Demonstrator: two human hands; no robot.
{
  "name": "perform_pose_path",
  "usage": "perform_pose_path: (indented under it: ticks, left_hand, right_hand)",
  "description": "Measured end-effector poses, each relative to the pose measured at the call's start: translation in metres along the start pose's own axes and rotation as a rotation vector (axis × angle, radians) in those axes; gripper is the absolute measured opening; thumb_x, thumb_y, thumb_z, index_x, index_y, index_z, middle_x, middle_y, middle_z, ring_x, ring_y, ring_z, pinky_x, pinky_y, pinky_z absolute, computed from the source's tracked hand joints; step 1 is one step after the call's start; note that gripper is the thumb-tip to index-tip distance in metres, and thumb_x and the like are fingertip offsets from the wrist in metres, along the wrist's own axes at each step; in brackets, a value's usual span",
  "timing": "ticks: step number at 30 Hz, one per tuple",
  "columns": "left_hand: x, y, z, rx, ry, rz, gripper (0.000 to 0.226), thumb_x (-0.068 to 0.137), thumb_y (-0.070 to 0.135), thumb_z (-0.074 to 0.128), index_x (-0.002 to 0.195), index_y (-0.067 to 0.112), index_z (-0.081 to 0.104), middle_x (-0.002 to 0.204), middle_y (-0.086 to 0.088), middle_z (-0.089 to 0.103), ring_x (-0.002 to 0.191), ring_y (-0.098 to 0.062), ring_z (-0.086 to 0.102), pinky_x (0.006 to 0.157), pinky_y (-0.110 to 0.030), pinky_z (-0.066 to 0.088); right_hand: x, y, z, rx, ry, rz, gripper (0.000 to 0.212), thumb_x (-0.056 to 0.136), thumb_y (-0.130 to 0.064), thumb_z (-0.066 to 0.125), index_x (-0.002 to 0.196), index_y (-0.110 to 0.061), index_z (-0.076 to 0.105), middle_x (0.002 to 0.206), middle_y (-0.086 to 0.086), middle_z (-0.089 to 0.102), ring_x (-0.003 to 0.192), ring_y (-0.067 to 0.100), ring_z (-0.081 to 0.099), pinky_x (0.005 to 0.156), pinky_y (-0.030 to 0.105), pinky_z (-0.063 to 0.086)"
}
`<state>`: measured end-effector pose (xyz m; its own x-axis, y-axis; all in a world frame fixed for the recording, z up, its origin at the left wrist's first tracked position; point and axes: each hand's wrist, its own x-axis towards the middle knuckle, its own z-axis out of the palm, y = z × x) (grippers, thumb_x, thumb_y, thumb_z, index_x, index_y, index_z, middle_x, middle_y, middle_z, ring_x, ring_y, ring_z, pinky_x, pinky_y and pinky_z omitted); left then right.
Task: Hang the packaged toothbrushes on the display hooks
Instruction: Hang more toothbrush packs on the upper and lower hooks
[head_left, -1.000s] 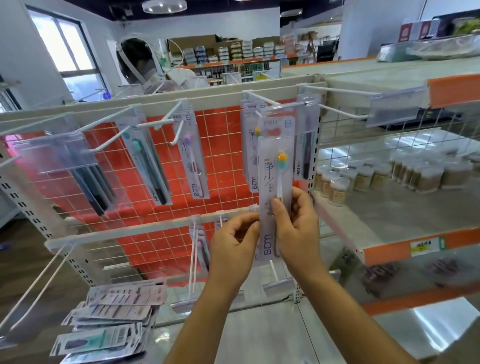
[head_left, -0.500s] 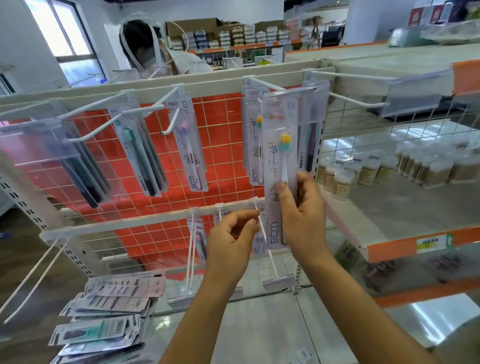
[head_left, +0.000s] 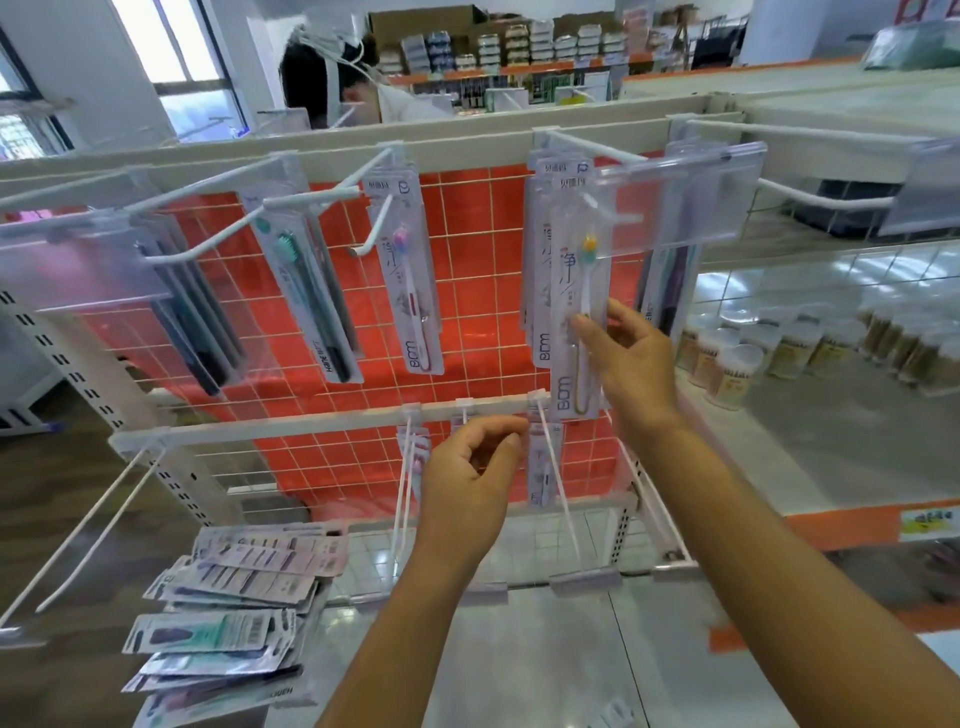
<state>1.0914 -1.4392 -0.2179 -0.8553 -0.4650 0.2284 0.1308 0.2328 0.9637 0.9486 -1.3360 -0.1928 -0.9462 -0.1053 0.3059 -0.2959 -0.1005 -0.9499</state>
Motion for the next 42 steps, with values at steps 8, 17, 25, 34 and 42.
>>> perform_pose_path:
  ticks: [8,17,25,34,42]
  left_hand:
    - [0.014,-0.010,-0.015,0.027,0.067,-0.046,0.024,0.096,0.012,0.057,0.093,0.033,0.069,0.091,0.013,0.072,0.089,-0.003,0.067,0.075,-0.020,0.056]
    - [0.016,-0.013,-0.015,0.040,0.068,-0.042,0.027,0.096,0.011,0.057,0.090,0.035,0.068,0.088,0.016,0.072,0.088,-0.001,0.067,0.078,-0.017,0.055]
    - [0.004,-0.023,-0.026,0.050,0.086,-0.079,0.025,0.096,0.008,0.056,0.094,0.030,0.068,0.095,0.007,0.072,0.090,-0.005,0.068,0.083,-0.023,0.056]
    - [-0.008,-0.049,-0.063,0.116,0.106,-0.107,0.028,0.094,0.008,0.058,0.088,0.034,0.067,0.090,0.013,0.070,0.087,-0.006,0.067,0.083,-0.021,0.055]
    - [-0.011,-0.081,-0.125,0.478,0.097,-0.059,0.018,0.093,0.012,0.059,0.104,0.014,0.072,0.095,0.004,0.070,0.081,-0.006,0.059,0.070,-0.002,0.041]
  right_hand:
    - [0.041,0.005,0.005,0.038,-0.052,0.054,0.018,0.090,-0.020,0.063,0.100,-0.035,0.064,0.089,-0.016,0.069,0.074,-0.005,0.068,0.057,0.013,0.052]
    - [0.050,0.028,0.020,-0.027,0.015,0.027,0.011,0.088,-0.032,0.068,0.098,-0.027,0.068,0.093,-0.006,0.072,0.089,0.013,0.069,0.075,0.030,0.057]
    - [0.017,0.072,0.020,-0.236,-0.002,0.190,0.036,0.091,-0.033,0.064,0.118,-0.011,0.054,0.105,-0.001,0.061,0.088,0.011,0.059,0.081,0.027,0.050]
    - [-0.049,0.106,0.054,-0.557,-0.242,0.328,0.020,0.093,-0.024,0.058,0.102,-0.006,0.061,0.096,0.007,0.062,0.090,0.024,0.059,0.079,0.038,0.051]
    - [-0.095,0.092,0.130,-0.791,-0.447,0.136,0.029,0.096,-0.027,0.055,0.116,-0.007,0.060,0.110,0.006,0.060,0.109,0.027,0.056,0.083,0.031,0.040]
